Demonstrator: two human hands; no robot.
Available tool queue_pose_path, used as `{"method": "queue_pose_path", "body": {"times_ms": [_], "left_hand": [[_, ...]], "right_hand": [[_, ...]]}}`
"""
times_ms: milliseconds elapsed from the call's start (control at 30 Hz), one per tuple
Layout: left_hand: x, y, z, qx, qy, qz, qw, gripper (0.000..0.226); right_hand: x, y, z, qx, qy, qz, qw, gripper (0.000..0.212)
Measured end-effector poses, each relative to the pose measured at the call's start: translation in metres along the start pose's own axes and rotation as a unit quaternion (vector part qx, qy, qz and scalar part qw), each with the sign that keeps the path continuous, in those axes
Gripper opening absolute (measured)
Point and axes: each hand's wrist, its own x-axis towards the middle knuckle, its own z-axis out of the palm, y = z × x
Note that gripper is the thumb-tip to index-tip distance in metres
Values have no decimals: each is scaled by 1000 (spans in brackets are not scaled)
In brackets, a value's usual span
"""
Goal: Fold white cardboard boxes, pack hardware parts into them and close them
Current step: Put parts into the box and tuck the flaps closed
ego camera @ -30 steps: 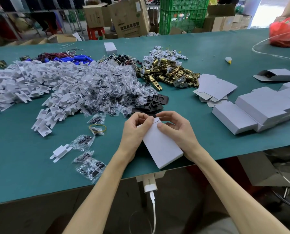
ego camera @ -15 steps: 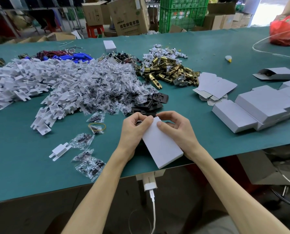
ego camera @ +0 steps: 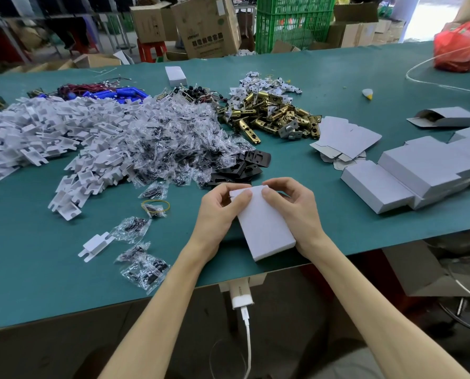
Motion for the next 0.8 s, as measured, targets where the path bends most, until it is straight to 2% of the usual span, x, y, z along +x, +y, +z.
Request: {"method": "queue_pose_path", "body": {"times_ms": [100,367,800], "left_hand": [[2,-1,-1,-12,5,12,1000,18],[2,-3,-2,-11,-5,18,1000,13],[2,-2,-1,-34,9,13,999,22]], "right_hand": [[1,1,-2,20,48,2,999,9],[1,1,-2,0,47,0,999,8],[1,0,0,3,70,20,997,12]]}}
